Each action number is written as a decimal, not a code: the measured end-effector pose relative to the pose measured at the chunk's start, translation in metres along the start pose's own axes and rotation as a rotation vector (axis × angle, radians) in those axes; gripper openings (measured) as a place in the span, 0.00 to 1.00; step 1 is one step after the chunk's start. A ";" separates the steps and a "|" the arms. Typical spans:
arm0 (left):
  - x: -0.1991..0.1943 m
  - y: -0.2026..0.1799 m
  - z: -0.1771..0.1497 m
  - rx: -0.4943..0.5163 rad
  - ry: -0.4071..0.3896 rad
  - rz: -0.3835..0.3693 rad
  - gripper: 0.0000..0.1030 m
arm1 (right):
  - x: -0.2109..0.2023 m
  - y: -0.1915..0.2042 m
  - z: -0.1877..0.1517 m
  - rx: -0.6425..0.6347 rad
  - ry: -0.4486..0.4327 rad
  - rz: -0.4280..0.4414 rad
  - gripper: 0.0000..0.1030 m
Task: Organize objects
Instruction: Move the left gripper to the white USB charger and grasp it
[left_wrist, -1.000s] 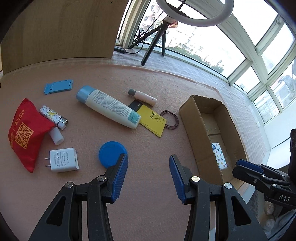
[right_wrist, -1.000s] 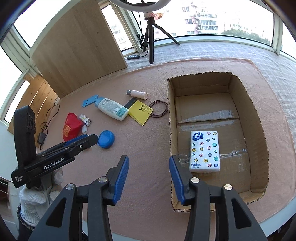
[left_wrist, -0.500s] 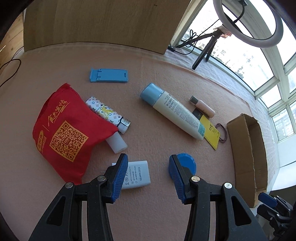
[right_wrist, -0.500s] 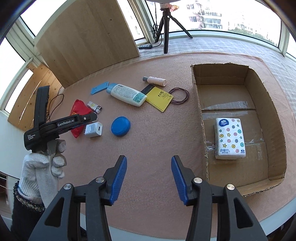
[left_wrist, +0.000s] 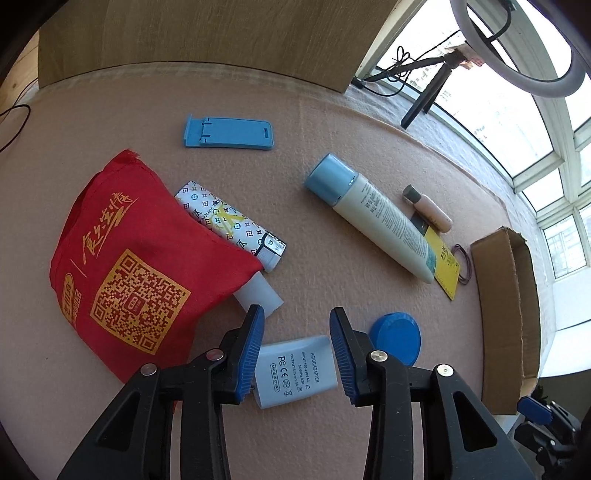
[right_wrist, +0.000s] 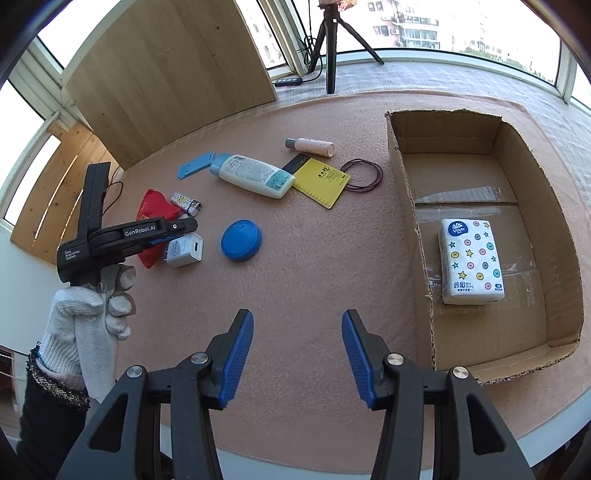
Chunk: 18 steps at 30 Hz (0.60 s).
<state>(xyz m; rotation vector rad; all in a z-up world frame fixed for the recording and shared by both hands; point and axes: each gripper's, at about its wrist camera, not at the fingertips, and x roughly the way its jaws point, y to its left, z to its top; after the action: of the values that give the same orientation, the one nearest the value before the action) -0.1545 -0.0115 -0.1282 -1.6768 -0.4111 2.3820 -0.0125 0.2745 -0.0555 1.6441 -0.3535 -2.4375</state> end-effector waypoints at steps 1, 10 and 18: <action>0.001 0.000 -0.001 0.002 0.003 0.000 0.38 | 0.001 0.001 0.001 -0.002 0.002 0.001 0.45; -0.004 0.001 -0.020 -0.004 0.020 -0.032 0.36 | 0.011 0.010 0.007 -0.026 0.014 0.014 0.45; -0.017 0.008 -0.042 -0.039 0.009 -0.066 0.36 | 0.019 0.019 0.011 -0.051 0.030 0.032 0.45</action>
<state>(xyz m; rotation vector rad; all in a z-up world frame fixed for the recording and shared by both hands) -0.1095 -0.0196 -0.1288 -1.6633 -0.5065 2.3332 -0.0295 0.2519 -0.0632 1.6397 -0.3088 -2.3760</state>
